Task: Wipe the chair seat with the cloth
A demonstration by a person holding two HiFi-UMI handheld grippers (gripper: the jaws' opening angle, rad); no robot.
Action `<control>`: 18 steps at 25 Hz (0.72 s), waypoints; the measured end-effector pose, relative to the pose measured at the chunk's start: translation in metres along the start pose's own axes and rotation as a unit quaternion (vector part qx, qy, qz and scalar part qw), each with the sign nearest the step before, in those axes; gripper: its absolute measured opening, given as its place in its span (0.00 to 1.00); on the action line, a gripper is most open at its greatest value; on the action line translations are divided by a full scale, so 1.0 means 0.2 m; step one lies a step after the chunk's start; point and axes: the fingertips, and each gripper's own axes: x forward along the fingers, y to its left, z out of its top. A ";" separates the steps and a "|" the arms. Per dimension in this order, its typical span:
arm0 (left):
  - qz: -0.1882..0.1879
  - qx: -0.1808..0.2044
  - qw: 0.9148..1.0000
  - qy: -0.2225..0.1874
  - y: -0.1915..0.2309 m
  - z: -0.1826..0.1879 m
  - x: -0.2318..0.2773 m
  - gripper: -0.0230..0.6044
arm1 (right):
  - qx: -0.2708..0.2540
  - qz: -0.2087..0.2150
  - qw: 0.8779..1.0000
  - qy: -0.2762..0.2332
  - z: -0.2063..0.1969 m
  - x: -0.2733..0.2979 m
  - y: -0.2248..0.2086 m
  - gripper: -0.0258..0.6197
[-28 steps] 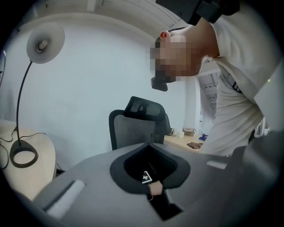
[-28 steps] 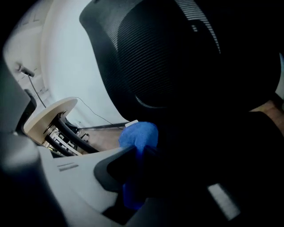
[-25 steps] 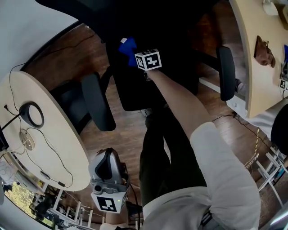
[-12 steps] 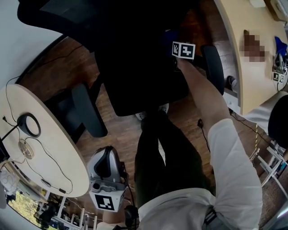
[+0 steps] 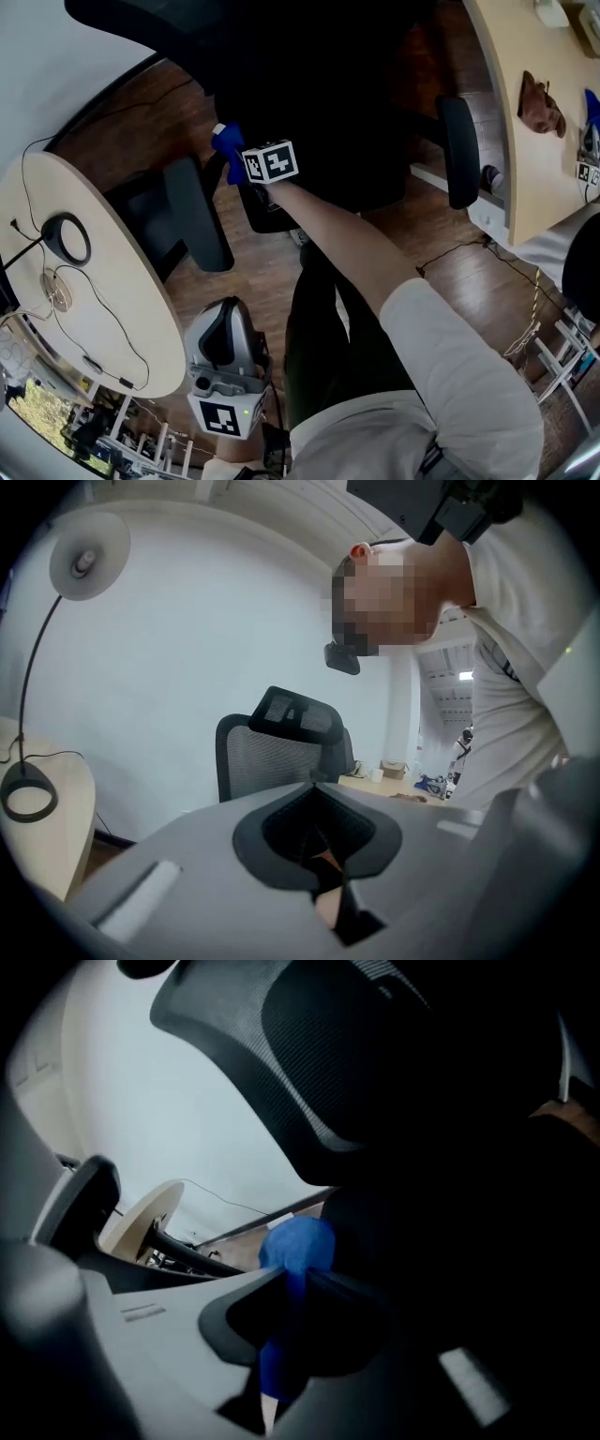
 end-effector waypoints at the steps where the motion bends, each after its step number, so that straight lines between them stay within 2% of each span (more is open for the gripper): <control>1: 0.005 0.000 1.000 0.003 0.02 -0.01 -0.03 0.14 | -0.001 -0.010 1.000 0.004 -0.05 0.04 -0.01 0.14; 4: 0.017 0.002 1.000 0.012 0.08 -0.05 -0.10 0.14 | -0.009 -0.020 1.000 -0.008 -0.05 0.05 -0.08 0.14; 6: 0.026 -0.001 1.000 0.016 0.10 -0.07 -0.13 0.14 | -0.021 -0.034 0.999 -0.008 -0.04 -0.02 -0.23 0.14; 9: 0.040 -0.018 0.999 0.011 0.12 -0.06 -0.15 0.14 | -0.031 -0.099 0.995 -0.010 0.00 -0.24 -0.62 0.14; 14: 0.028 -0.023 0.999 0.001 0.06 -0.04 -0.09 0.14 | -0.002 -0.210 0.977 -0.036 0.11 -0.76 -1.25 0.14; 18: 0.016 -0.021 1.000 0.001 0.00 -0.07 -0.09 0.14 | 0.034 -0.277 0.959 -0.059 0.10 -1.06 -1.55 0.14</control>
